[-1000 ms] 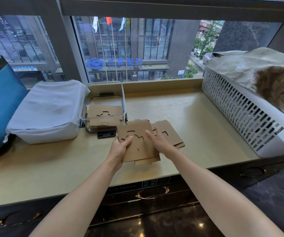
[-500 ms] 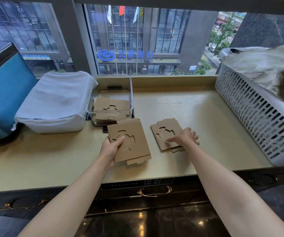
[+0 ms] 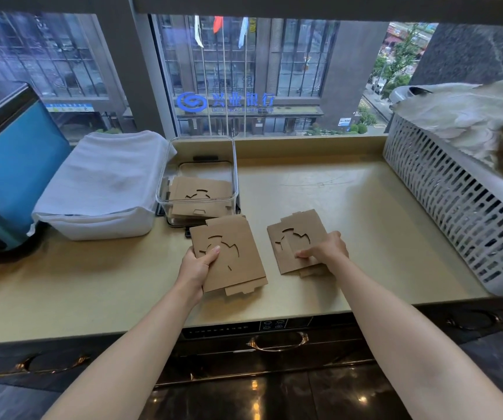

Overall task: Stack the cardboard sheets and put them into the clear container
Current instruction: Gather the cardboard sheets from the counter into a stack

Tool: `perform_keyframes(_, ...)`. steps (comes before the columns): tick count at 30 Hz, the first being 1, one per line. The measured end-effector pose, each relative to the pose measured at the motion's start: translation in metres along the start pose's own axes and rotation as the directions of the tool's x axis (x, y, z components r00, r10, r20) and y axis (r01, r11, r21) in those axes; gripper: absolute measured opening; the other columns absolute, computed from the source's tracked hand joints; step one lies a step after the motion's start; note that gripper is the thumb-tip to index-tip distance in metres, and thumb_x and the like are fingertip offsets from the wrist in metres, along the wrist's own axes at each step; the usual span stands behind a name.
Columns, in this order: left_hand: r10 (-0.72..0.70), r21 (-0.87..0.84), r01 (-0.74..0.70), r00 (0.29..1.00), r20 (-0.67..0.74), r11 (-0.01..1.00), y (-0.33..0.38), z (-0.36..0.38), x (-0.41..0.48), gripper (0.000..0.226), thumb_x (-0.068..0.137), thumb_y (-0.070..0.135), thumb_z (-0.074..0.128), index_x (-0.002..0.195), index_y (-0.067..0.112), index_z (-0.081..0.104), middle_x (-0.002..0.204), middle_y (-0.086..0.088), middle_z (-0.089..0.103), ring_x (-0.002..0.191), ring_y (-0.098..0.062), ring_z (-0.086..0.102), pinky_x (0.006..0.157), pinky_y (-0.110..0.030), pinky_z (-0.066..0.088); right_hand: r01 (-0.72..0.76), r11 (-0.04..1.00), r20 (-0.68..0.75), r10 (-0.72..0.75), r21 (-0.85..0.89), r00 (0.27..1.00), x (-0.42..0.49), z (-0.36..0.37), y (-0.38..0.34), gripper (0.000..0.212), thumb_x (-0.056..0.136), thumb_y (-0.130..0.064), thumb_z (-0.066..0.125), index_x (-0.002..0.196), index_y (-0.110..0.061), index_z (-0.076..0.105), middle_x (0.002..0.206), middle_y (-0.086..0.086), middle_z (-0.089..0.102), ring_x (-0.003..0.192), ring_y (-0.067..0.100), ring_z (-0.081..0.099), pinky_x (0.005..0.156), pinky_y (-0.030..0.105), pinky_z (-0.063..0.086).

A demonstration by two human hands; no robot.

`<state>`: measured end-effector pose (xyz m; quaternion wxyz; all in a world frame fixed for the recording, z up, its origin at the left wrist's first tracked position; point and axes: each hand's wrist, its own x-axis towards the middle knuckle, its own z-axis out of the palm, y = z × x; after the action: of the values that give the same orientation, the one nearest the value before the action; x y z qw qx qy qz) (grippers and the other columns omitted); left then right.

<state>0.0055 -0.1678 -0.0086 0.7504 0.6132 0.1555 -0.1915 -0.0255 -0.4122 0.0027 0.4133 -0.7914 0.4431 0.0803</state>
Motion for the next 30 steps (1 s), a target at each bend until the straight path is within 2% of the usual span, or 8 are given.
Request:
perform_keyframes(5,0.003,-0.006,-0.003,1.0,0.003,1.0,0.0,0.001,-0.001,0.03,0.087,0.01,0.058,0.114,0.011,0.045,0.095,-0.007,0.061,0.077,-0.019,0.059,0.063,-0.034,0.051,0.075,0.992,-0.042,-0.071,0.104,0.997,-0.005,-0.014,0.005,0.065,0.066,-0.021,0.082,0.116,-0.004,0.045,0.118,0.012,0.059,0.098,0.029,0.056,0.077,0.036,0.049)
perform_keyframes(9,0.015,-0.001,-0.014,1.0,0.02,1.0,0.0,0.005,-0.002,0.031,0.087,0.011,0.058,0.116,0.008,0.046,0.102,-0.01,0.06,0.078,-0.018,0.059,0.066,-0.034,0.052,0.085,0.929,-0.053,-0.07,0.36,0.996,-0.011,-0.031,0.002,0.059,0.064,-0.018,0.083,0.108,-0.003,0.047,0.111,0.013,0.062,0.095,0.034,0.064,0.071,0.05,0.058)
perform_keyframes(12,0.022,0.01,-0.023,0.999,0.044,1.0,0.0,0.012,-0.003,0.042,0.088,0.014,0.058,0.126,0.003,0.045,0.101,-0.009,0.062,0.08,-0.018,0.06,0.066,-0.032,0.051,0.134,0.892,0.027,-0.162,0.431,0.986,-0.024,-0.035,-0.007,0.058,0.069,-0.017,0.08,0.115,0.001,0.049,0.112,0.016,0.062,0.085,0.032,0.065,0.052,0.04,0.057)
perform_keyframes(15,0.037,0.012,-0.038,0.997,0.065,0.999,0.0,0.022,-0.004,0.048,0.087,0.02,0.059,0.129,0.003,0.045,0.118,-0.016,0.06,0.091,-0.024,0.06,0.071,-0.032,0.053,0.193,0.906,0.092,-0.244,0.376,0.966,-0.041,-0.025,-0.015,0.049,0.076,-0.019,0.075,0.113,-0.004,0.047,0.108,0.009,0.057,0.092,0.028,0.061,0.061,0.036,0.054)
perform_keyframes(20,0.021,-0.045,-0.016,0.993,0.115,0.999,0.002,0.035,-0.011,0.054,0.085,0.033,0.059,0.13,0.007,0.046,0.123,-0.014,0.061,0.104,-0.031,0.06,0.08,-0.04,0.053,0.238,0.917,0.102,-0.283,0.319,0.954,-0.056,0.005,-0.015,0.046,0.081,-0.021,0.07,0.117,-0.005,0.046,0.105,0.005,0.054,0.092,0.021,0.053,0.07,0.032,0.049)
perform_keyframes(24,0.02,-0.039,-0.016,0.994,0.109,0.999,0.004,0.036,-0.013,0.058,0.081,0.034,0.063,0.13,0.007,0.046,0.123,-0.015,0.061,0.106,-0.032,0.061,0.08,-0.041,0.054,0.253,0.919,0.09,-0.292,0.303,0.952,-0.06,0.021,-0.015,0.049,0.079,-0.024,0.071,0.117,-0.005,0.047,0.121,0.011,0.053,0.097,0.023,0.054,0.077,0.035,0.049)
perform_keyframes(27,0.021,-0.055,-0.015,0.993,0.118,0.998,0.005,0.035,-0.014,0.058,0.081,0.031,0.065,0.13,0.007,0.047,0.123,-0.016,0.062,0.108,-0.032,0.062,0.077,-0.04,0.056,0.238,0.918,0.137,-0.293,0.318,0.946,-0.066,0.031,-0.017,0.043,0.081,-0.025,0.069,0.114,-0.009,0.046,0.123,0.013,0.056,0.107,0.028,0.058,0.083,0.041,0.053)
perform_keyframes(30,0.04,-0.07,-0.033,0.993,0.114,0.997,0.008,0.034,-0.014,0.054,0.081,0.024,0.065,0.129,0.007,0.047,0.119,-0.014,0.063,0.097,-0.026,0.064,0.072,-0.035,0.056,0.26,0.91,0.169,-0.326,0.323,0.93,-0.073,0.04,-0.019,0.045,0.084,-0.026,0.065,0.12,-0.011,0.044,0.125,0.01,0.056,0.108,0.026,0.058,0.087,0.042,0.054)
